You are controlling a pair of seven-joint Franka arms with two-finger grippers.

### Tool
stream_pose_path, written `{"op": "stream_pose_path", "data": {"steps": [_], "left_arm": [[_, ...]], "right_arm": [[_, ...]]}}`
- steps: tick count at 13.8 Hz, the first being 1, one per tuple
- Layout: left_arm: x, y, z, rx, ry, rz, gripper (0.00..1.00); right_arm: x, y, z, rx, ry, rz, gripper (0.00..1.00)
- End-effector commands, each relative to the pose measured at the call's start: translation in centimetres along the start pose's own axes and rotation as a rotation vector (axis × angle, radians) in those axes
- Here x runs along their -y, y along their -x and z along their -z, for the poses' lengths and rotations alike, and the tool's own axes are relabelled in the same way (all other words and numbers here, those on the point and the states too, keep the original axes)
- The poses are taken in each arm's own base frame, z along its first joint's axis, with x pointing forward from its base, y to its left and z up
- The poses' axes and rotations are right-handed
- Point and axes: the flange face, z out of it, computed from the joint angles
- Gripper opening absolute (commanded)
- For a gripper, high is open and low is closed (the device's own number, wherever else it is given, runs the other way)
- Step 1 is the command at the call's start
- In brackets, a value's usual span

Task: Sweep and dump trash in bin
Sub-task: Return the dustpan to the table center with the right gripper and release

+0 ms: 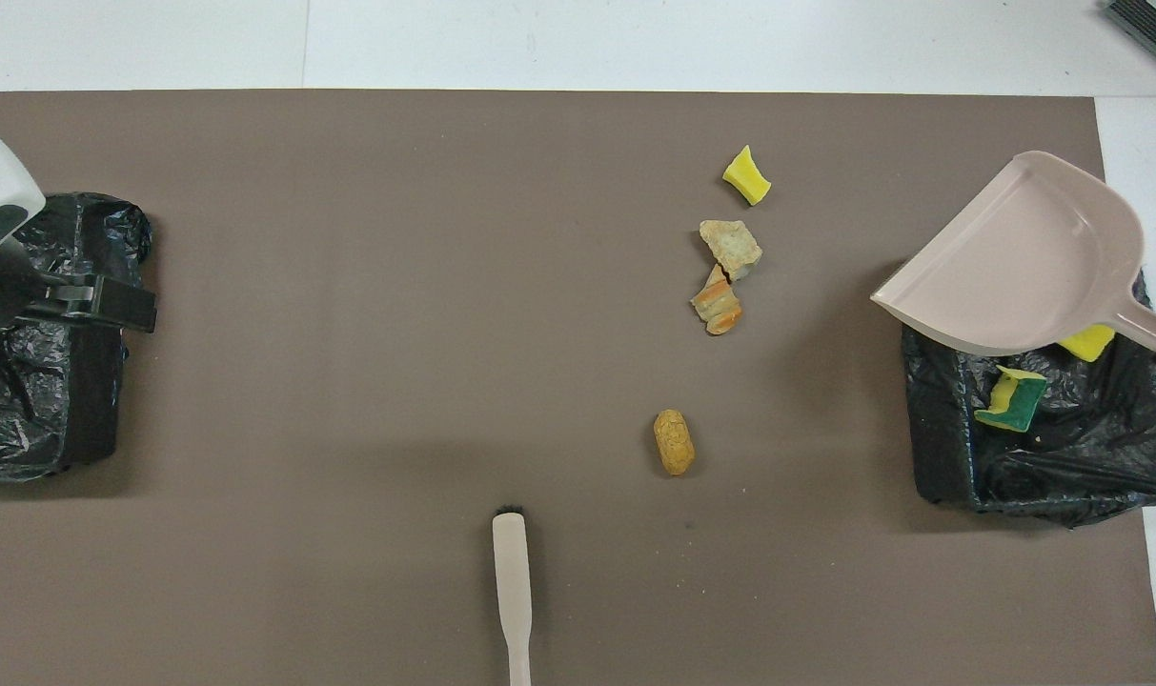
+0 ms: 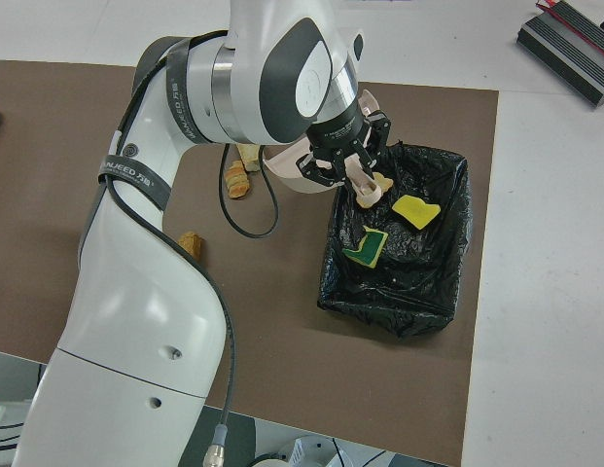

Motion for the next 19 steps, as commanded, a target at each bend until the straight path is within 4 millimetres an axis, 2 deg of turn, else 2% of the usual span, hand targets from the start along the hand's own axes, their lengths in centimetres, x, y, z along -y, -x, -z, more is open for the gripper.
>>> {"op": "stream_pose_path", "data": {"steps": [1, 5, 8, 13, 15, 17, 19], "left_arm": [[0.7, 0.3, 0.3, 0.009, 0.000, -0.001, 1.00], [0.7, 0.3, 0.3, 0.009, 0.000, -0.001, 1.00], [0.7, 0.3, 0.3, 0.012, 0.000, -0.001, 1.00], [0.7, 0.4, 0.2, 0.015, 0.000, -0.002, 1.00], [0.7, 0.4, 0.3, 0.015, 0.000, 0.001, 1.00], [0.7, 0.4, 0.3, 0.015, 0.000, 0.001, 1.00], [0.7, 0.5, 0.3, 0.021, 0.000, 0.001, 1.00]], "right_arm": [[2.9, -2.4, -0.3, -0.037, -0.066, -0.137, 0.00], [9.1, -8.4, 0.5, -0.088, -0.089, -0.315, 0.00], [13.3, -12.3, 0.2, -0.117, -0.122, -0.384, 0.00], [23.6, -19.5, -0.5, -0.159, -0.161, -0.512, 0.00], [28.4, -22.4, -1.6, -0.137, -0.153, -0.543, 0.00], [31.6, -24.6, -2.7, -0.154, -0.158, -0.569, 0.00], [36.1, -27.0, -4.5, -0.176, -0.165, -0.601, 0.00]]}}
